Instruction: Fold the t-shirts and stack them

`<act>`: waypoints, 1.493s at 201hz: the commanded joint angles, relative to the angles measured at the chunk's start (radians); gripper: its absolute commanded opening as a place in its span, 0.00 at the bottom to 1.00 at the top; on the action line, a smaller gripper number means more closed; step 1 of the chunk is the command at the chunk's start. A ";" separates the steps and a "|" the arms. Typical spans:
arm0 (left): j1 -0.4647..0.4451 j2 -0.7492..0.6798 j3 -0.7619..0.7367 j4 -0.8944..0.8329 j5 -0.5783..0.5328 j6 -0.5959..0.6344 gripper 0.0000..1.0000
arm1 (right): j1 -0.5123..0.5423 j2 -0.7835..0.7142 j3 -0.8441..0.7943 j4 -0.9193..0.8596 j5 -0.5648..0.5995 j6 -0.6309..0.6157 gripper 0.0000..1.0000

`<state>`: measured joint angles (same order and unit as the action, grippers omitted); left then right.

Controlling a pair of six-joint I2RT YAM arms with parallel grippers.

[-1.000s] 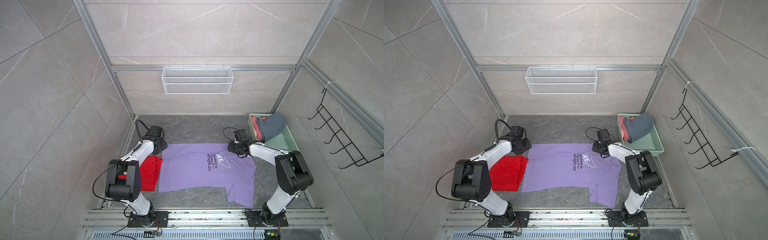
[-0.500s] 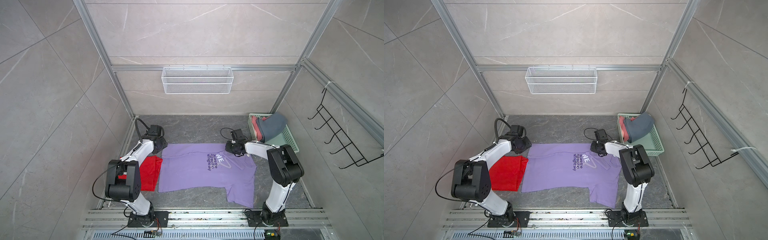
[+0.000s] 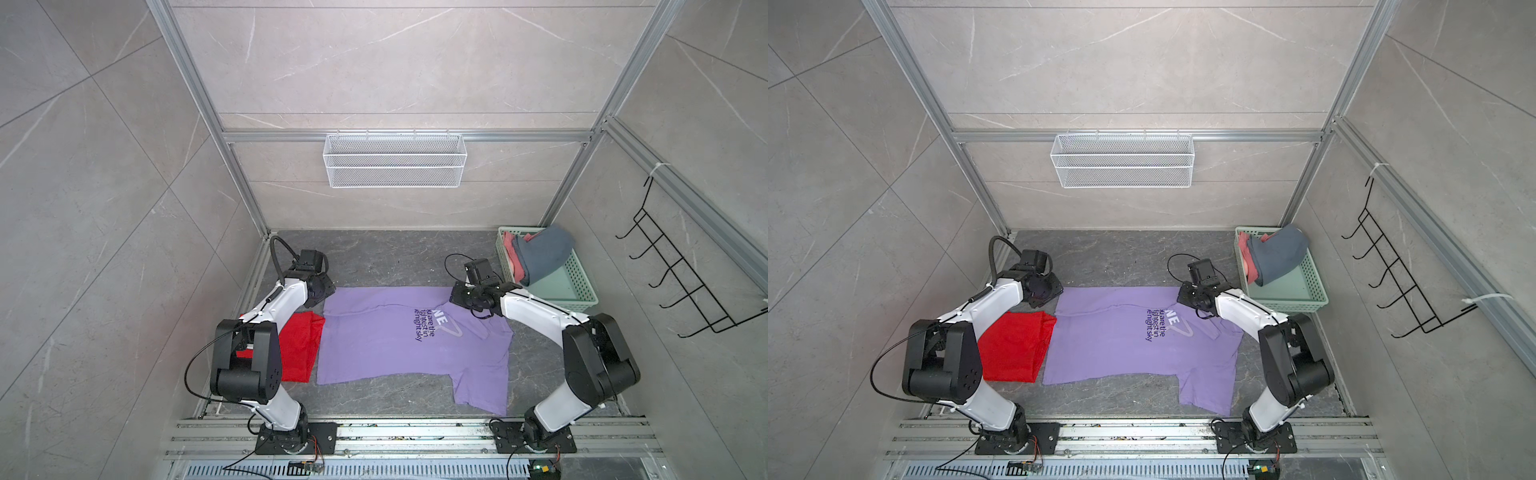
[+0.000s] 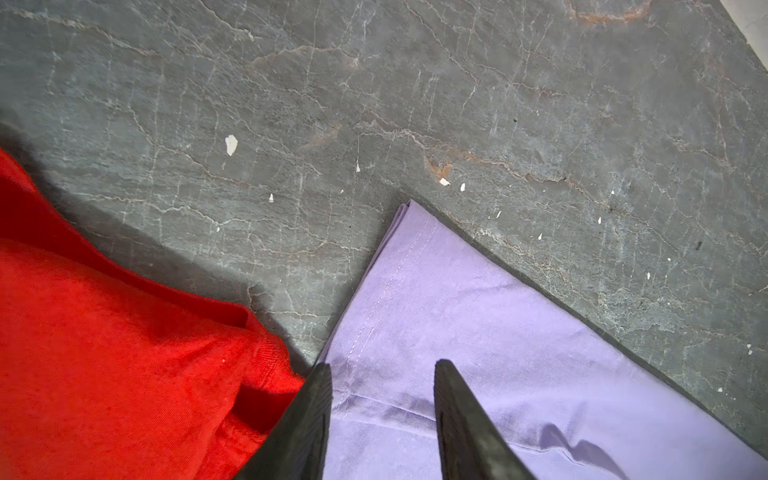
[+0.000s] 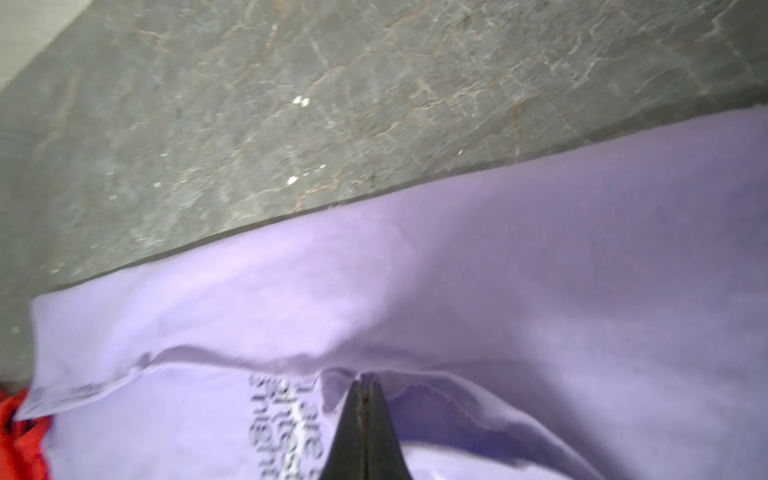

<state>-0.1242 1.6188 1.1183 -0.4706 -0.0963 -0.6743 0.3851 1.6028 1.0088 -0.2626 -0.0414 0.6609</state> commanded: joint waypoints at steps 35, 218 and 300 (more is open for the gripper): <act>-0.002 -0.024 -0.010 -0.037 -0.020 0.003 0.44 | 0.087 -0.092 -0.003 -0.186 -0.146 0.033 0.32; -0.014 -0.041 -0.012 -0.045 -0.026 0.002 0.44 | -0.049 0.191 0.145 -0.130 -0.212 -0.038 0.53; -0.015 0.008 0.062 -0.069 -0.013 0.018 0.44 | 0.089 -0.002 0.047 -0.282 -0.256 0.040 0.53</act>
<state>-0.1360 1.6199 1.1351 -0.5224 -0.1032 -0.6743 0.4667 1.6928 1.0538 -0.4866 -0.3038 0.6720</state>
